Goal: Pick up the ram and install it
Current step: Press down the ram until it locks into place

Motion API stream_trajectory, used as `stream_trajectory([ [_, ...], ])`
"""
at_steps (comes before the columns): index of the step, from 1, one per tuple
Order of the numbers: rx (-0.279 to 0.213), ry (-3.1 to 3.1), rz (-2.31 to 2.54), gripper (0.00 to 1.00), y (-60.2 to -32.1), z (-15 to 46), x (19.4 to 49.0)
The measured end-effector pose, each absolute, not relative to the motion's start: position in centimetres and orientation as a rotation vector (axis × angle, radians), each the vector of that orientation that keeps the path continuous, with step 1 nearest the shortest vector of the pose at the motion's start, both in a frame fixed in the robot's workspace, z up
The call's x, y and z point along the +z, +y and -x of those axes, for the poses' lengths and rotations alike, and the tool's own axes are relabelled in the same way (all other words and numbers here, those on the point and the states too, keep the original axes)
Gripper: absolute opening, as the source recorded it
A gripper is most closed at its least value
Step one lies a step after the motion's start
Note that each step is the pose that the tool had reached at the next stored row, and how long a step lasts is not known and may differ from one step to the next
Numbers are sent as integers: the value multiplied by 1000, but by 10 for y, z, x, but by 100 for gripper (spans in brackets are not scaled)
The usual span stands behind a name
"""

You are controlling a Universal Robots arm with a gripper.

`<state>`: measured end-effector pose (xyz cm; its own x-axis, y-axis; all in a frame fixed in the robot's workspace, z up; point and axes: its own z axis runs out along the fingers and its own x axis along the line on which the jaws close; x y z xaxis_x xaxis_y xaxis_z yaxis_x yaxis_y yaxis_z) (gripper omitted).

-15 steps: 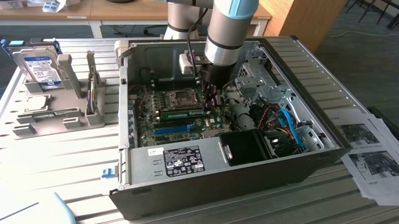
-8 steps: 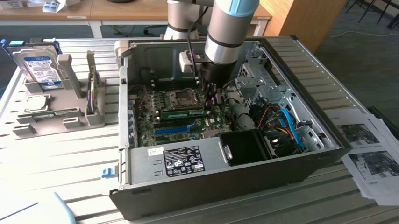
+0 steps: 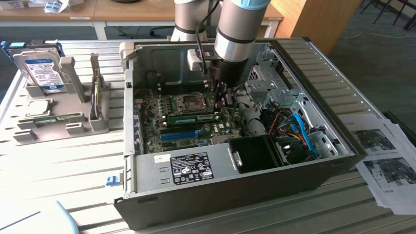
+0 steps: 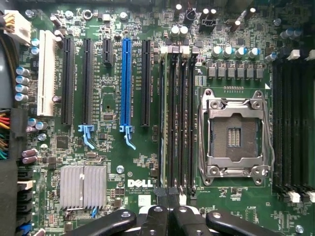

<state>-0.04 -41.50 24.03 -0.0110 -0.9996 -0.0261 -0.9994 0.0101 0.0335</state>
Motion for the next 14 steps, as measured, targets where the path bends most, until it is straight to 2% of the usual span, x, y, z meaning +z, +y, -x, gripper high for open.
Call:
stream_trajectory([
  [14,-65,-2229,-2206,9,-415,12,243],
])
